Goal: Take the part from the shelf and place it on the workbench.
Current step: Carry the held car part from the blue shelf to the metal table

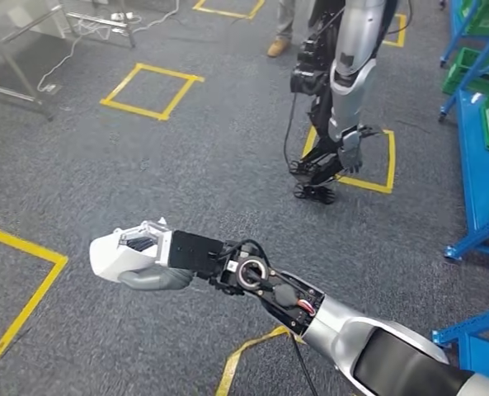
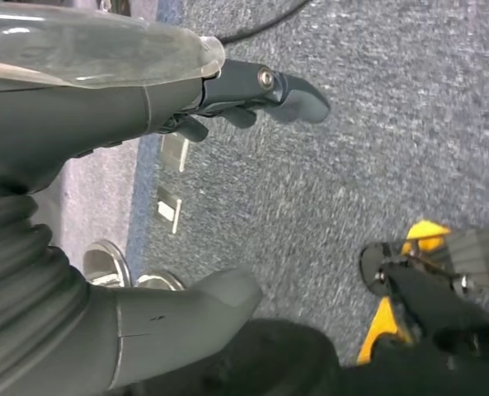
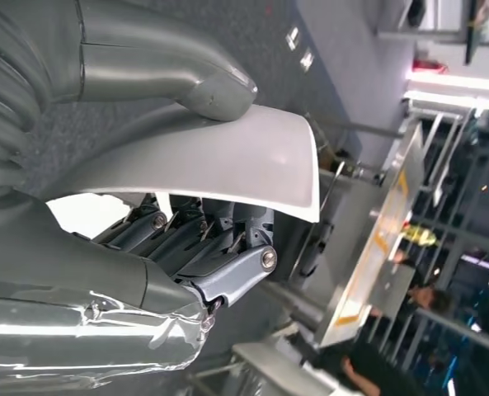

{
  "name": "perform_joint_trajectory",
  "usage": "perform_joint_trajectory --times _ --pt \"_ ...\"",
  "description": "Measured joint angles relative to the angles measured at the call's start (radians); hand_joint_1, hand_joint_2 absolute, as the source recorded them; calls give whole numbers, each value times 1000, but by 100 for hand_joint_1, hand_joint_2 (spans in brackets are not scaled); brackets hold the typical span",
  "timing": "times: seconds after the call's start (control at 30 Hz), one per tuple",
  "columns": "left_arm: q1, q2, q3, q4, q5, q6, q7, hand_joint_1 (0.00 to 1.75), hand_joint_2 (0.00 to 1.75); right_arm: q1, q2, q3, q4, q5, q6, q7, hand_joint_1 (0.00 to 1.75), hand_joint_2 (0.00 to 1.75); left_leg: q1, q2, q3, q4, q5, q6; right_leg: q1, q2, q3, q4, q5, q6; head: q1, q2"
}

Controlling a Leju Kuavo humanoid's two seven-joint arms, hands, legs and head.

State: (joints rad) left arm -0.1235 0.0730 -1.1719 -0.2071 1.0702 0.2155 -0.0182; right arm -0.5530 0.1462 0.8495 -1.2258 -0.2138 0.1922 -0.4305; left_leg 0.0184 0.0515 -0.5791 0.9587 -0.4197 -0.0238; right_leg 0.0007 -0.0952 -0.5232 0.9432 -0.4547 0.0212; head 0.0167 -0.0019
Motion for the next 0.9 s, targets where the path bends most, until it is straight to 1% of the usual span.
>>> perform_joint_trajectory --times 0.07,0.1,0.13,0.17,0.2,0.23,0.27,0.3,0.33,0.37,0.4,0.43,0.47,0.5,0.53,0.57,0.6,0.63,0.67,0.7,0.73,0.77,0.8,0.83,0.87,0.9 --pt "2 0 0 0 0 1 0 0 175 0 0 2 -1 0 2 0 147 175 -1 -23 -2 3 0 18 -2 -10 4 3 -6 9 6 0" --pt "2 1 0 0 0 1 0 0 175 0 0 2 -2 0 2 0 147 175 -1 -32 -2 2 1 24 -5 0 2 13 -16 13 9 0" --pt "2 1 0 0 -1 1 0 0 175 0 0 2 -4 0 2 -1 147 175 0 -41 -2 1 3 30 -8 19 -7 39 -36 18 11 0" --pt "2 1 0 0 -2 1 -1 0 175 0 0 2 -6 0 3 -1 147 175 1 -49 -1 0 4 35 -10 43 -27 87 -66 21 16 0" --pt "1 2 0 0 -2 1 -1 0 175 1 -1 2 -7 1 3 0 147 175 0 -58 -1 0 5 38 -11 67 -57 157 -102 24 21 0" --pt "1 1 0 0 -3 1 -1 0 175 3 -2 2 -8 2 3 0 147 175 -2 -69 -1 0 5 41 -11 80 -92 233 -134 24 27 0" --pt "0 1 0 0 -4 1 -1 0 175 6 -3 2 -8 2 3 1 147 175 -4 -82 -1 0 5 43 -10 86 -122 294 -153 24 31 0" --pt "1 1 0 0 -5 1 -1 0 175 8 -4 2 -8 3 3 2 147 175 -6 -95 -1 1 5 43 -9 90 -138 320 -152 21 34 0" --pt "1 1 0 0 -5 1 -1 0 175 10 -4 2 -8 3 3 2 147 175 -8 -110 -1 1 5 44 -8 93 -136 305 -130 15 36 0" --pt "1 1 0 0 -6 1 -1 0 175 10 -4 2 -8 3 4 2 147 175 -10 -124 0 1 6 44 -6 100 -114 251 -93 8 38 0" --pt "1 1 0 0 -6 1 -1 0 175 10 -4 2 -8 3 4 3 147 175 -10 -138 1 1 6 44 -3 118 -83 175 -52 -2 40 0" --pt "1 0 0 0 -6 1 -1 0 175 10 -4 2 -9 5 4 3 147 175 -11 -151 0 1 7 42 -2 143 -53 105 -20 -12 39 0" --pt "1 -2 0 0 -6 1 -2 0 175 9 -5 2 -10 7 4 4 147 175 -9 -163 -2 1 8 40 -1 165 -31 52 0 -20 39 0" --pt "1 -3 0 0 -6 0 -2 0 175 9 -5 2 -11 9 6 6 147 175 -6 -174 -4 0 10 36 0 179 -19 24 6 -25 38 0" --pt "2 -4 0 0 -6 -1 -2 0 175 9 -6 2 -11 12 9 7 147 175 -4 -186 -7 -2 13 31 1 179 -15 17 5 -27 39 0" --pt "4 -4 0 0 -6 -1 -2 0 175 9 -6 2 -12 13 13 8 147 175 -2 -197 -8 -6 16 24 1 167 -11 8 8 -28 42 0" --pt "5 -4 0 0 -5 -2 -2 0 175 8 -6 2 -12 14 17 9 147 175 -3 -190 -10 -6 15 19 -1 154 -5 -2 12 -29 43 0" --pt "6 -4 0 0 -5 -2 -1 0 175 7 -6 3 -13 13 20 9 147 175 -5 -168 -18 7 4 13 -4 140 2 -14 17 -31 39 0" --pt "5 -4 0 0 -4 -2 -1 0 175 6 -6 3 -13 13 23 8 147 175 -7 -136 -36 42 -18 8 -7 125 7 -25 22 -33 32 0" --pt "3 -5 0 0 -4 -3 -1 0 175 6 -5 4 -13 12 24 8 147 175 -6 -99 -63 99 -50 4 -7 110 10 -30 24 -34 24 0" --pt "2 -5 0 0 -4 -3 -1 0 175 6 -6 4 -12 12 25 8 147 175 -5 -77 -98 168 -83 -2 -6 94 9 -31 24 -36 17 0" --pt "1 -5 0 0 -3 -3 0 0 175 7 -6 5 -12 12 26 9 147 175 -2 -67 -128 230 -107 -7 -6 79 8 -31 23 -36 12 0" --pt "1 -5 0 0 -3 -3 0 0 175 8 -6 6 -11 12 28 9 147 175 0 -62 -144 264 -113 -11 -6 64 8 -30 22 -35 8 0" --pt "2 -5 0 0 -3 -3 1 0 175 9 -6 7 -10 12 30 9 147 175 2 -58 -140 260 -102 -14 -6 50 7 -30 21 -34 5 0" --pt "2 -4 0 0 -3 -3 2 0 175 9 -6 8 -10 12 32 9 147 175 3 -50 -114 215 -74 -16 -7 37 7 -27 19 -31 2 0" --pt "2 -3 0 0 -3 -3 3 0 175 9 -6 9 -10 12 33 9 147 175 4 -34 -73 142 -41 -17 -7 25 8 -23 15 -28 0 0"
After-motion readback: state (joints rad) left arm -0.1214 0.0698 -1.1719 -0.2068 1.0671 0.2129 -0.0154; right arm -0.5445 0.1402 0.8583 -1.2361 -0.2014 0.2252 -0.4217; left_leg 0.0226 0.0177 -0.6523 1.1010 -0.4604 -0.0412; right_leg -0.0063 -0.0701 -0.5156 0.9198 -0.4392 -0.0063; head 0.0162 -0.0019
